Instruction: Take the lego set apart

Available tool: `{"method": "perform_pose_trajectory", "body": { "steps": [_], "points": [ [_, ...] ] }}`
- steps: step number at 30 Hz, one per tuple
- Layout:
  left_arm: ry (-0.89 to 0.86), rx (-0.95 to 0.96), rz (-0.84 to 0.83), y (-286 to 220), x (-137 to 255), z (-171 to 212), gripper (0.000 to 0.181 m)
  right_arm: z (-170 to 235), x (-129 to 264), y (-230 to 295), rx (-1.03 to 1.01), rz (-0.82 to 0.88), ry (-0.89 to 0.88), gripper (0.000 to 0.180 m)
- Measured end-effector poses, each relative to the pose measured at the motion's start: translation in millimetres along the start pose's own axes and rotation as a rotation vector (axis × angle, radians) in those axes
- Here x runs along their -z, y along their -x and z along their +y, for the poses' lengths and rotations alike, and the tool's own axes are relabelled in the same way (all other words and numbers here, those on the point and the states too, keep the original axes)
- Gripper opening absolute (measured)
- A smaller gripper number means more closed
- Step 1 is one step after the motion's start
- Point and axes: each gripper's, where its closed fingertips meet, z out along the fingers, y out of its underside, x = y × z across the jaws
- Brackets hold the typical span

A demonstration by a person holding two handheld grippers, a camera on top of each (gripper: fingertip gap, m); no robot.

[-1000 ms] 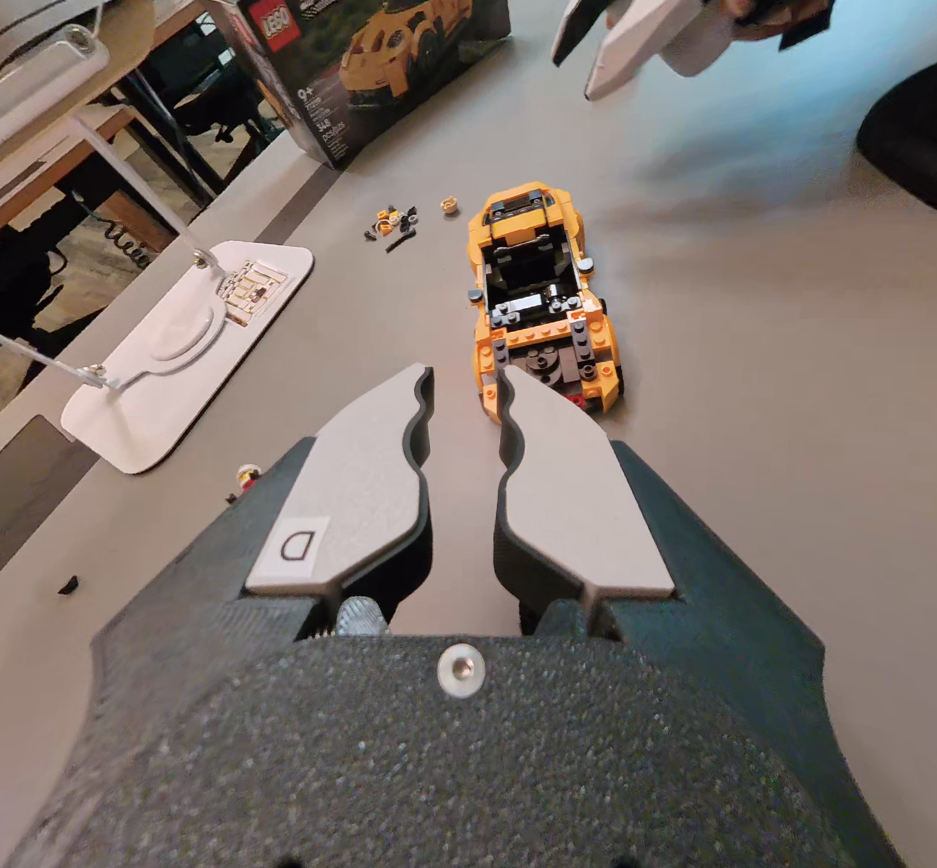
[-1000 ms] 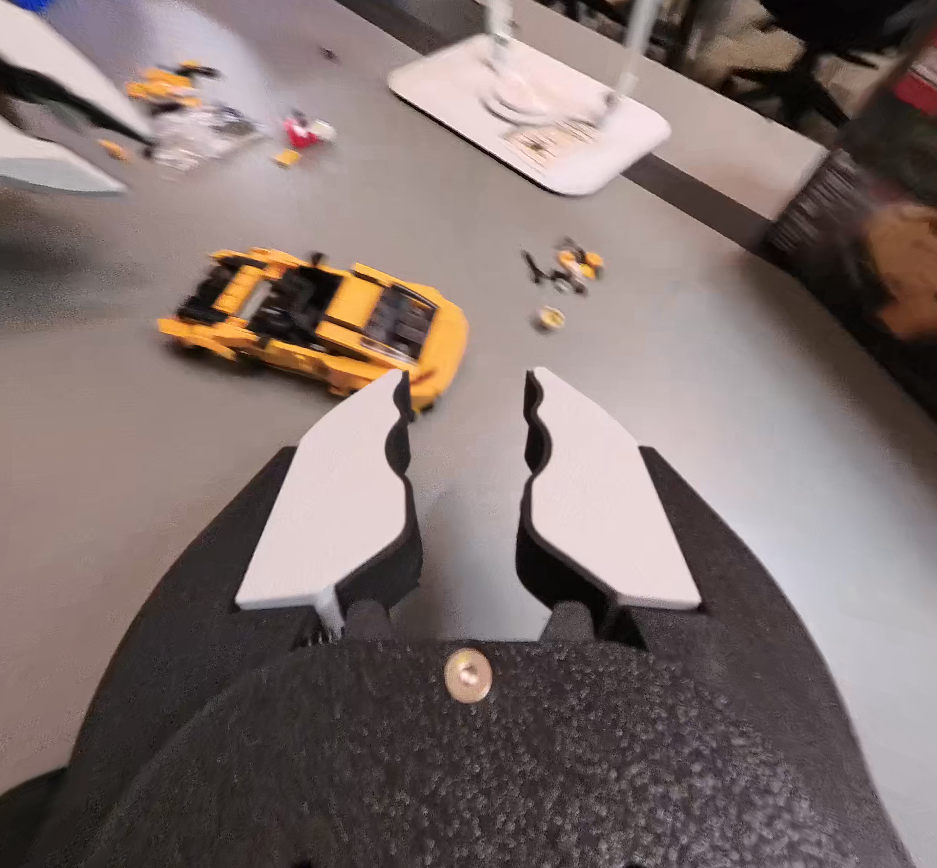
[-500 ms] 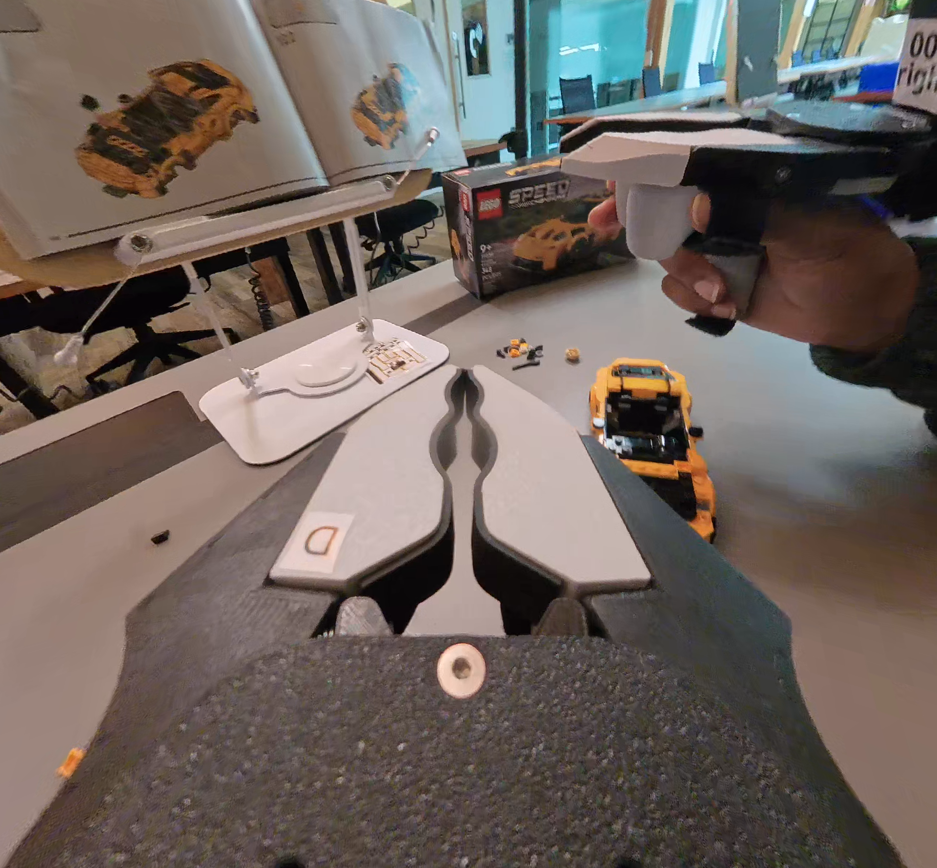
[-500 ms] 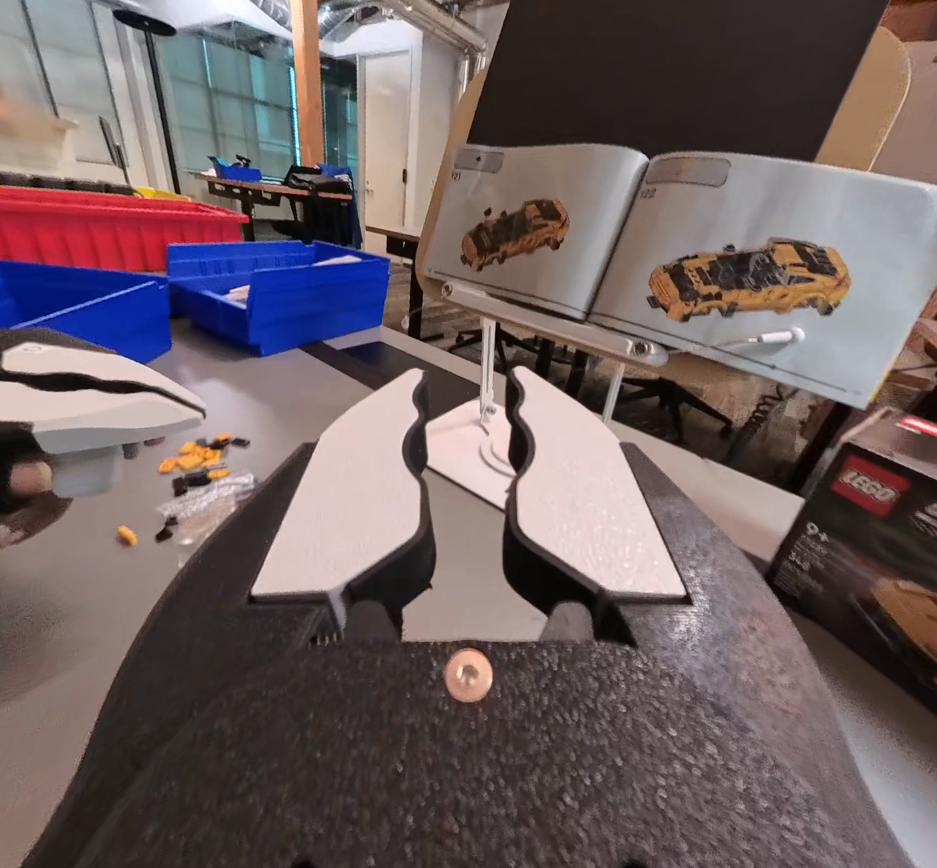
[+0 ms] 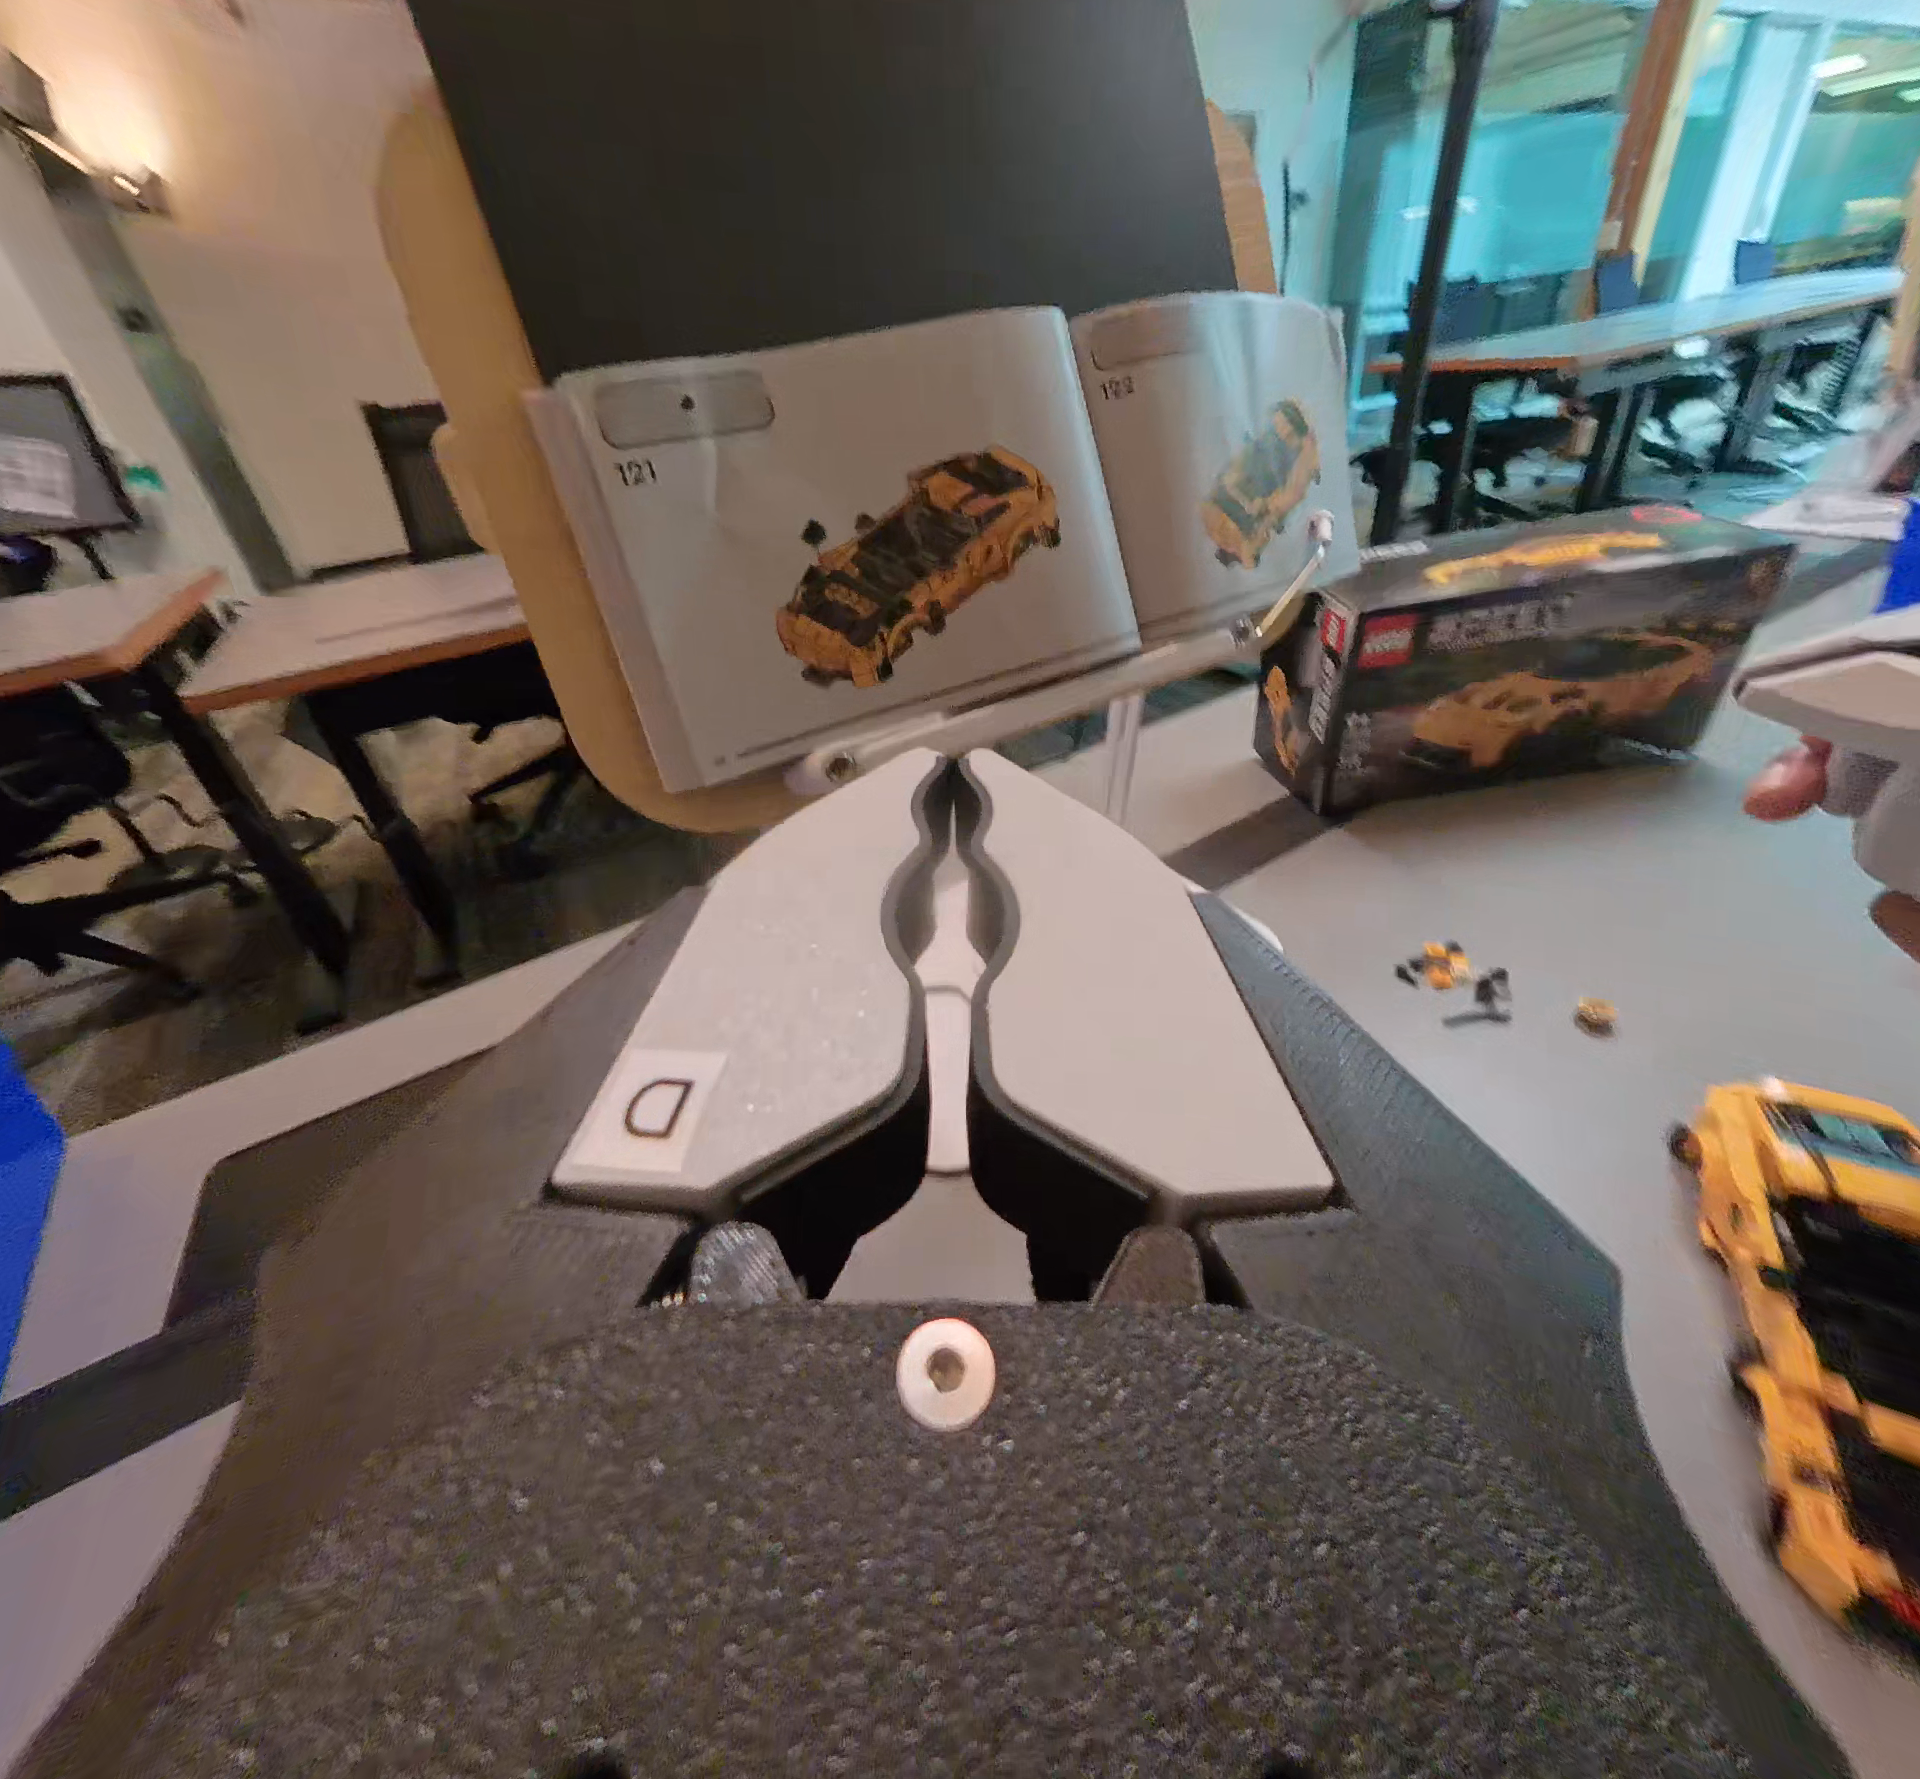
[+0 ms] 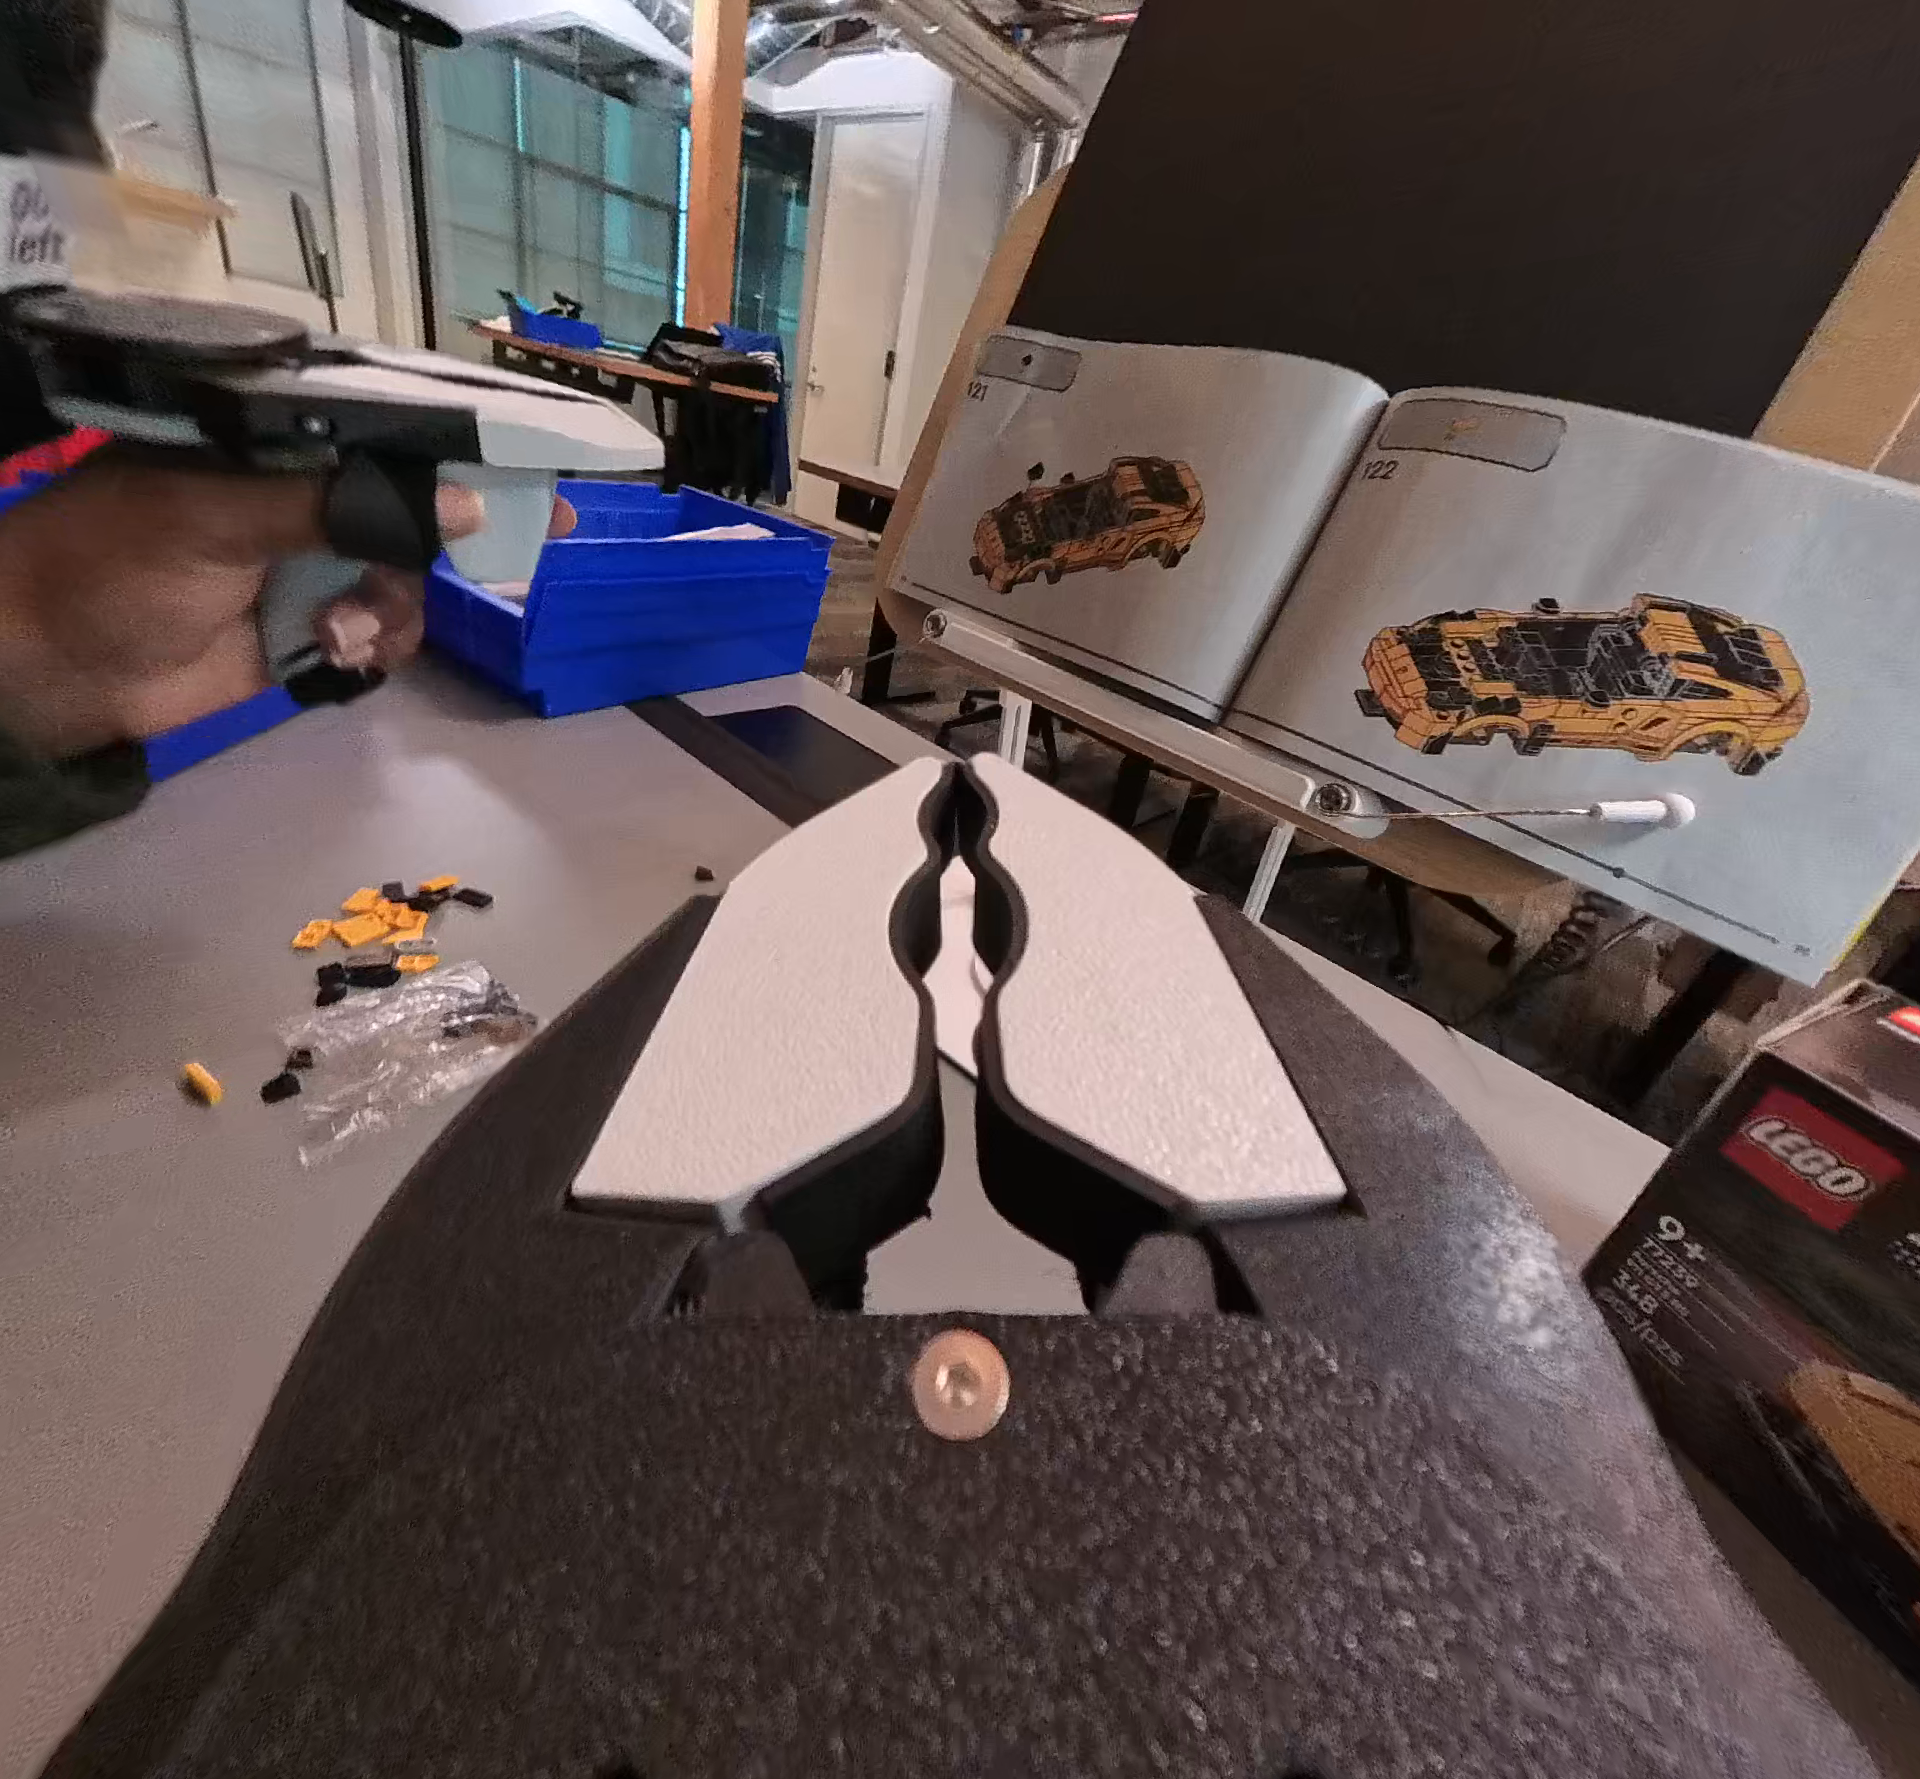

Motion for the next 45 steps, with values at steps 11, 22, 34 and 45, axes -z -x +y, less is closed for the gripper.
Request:
{"method": "perform_pose_trajectory", "body": {
  "steps": [11, 22, 34, 45],
  "points": [
    [0.972, -0.032, 0.627, -43.9, 92.3, 150.4, 0.032, 26.9, -3.9, 17.7, 0.048, -0.072, 0.061, 0.000],
    [1.446, -0.275, 0.567, -52.6, 151.4, 217.3, 0.035, 29.9, -0.6, 21.2, 0.101, -0.081, 0.070, 0.000],
    [1.109, -0.292, 0.535, -67.8, 142.9, 195.0, 0.019, 30.9, 1.6, 17.8, 0.129, -0.068, 0.081, 0.000],
    [1.139, -0.279, 0.400, -52.3, 139.7, 211.4, 0.016, 33.1, 5.0, -13.1, 0.087, 0.087, 0.108, 0.000]
  ]
}}
